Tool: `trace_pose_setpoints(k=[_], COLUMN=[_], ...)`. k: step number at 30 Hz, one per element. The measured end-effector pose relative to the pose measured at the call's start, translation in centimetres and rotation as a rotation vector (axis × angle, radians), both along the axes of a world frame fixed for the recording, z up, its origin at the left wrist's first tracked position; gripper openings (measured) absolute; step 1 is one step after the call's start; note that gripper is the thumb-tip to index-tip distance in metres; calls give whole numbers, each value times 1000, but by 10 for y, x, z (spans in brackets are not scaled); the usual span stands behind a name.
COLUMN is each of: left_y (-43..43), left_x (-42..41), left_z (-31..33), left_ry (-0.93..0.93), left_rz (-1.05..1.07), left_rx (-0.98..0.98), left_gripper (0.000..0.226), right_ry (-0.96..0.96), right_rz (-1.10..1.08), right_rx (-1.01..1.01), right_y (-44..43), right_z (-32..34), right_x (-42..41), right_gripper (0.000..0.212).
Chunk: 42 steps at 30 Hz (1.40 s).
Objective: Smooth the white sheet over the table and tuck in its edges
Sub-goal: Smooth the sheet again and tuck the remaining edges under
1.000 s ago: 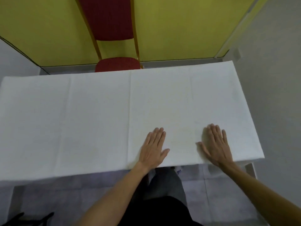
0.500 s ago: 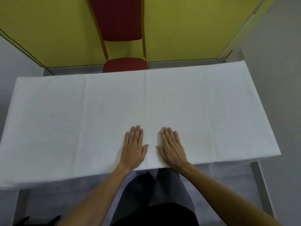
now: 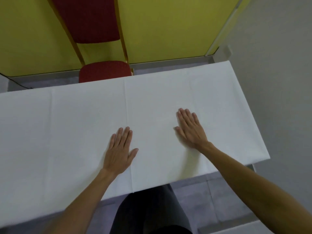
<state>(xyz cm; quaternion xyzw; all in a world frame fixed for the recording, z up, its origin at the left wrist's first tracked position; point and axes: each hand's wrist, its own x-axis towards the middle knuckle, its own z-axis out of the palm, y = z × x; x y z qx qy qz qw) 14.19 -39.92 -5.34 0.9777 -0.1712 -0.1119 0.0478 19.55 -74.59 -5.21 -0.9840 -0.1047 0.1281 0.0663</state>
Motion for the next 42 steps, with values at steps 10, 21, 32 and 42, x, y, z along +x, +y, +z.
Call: trace_pose_setpoints(k=[10,21,32,42], left_y=[-75,-29,96,-5], left_x=[81,241,238,220], left_z=[3,-13,-6,0], left_ry=[-51,-123,-121,-77], left_rz=[13,188,493,118], left_rx=[-146,-33,-57,-185], left_gripper=[70,77,86,65], right_ry=[-106,-78,-92,-106], right_rz=[-188,-106,-375,83], right_rx=[115,55,-31,172], right_y=[-22,-34,-141,103], right_z=[3,-12,5,-7], right_x=[93,229,239,184], right_gripper=[68,75,85,73])
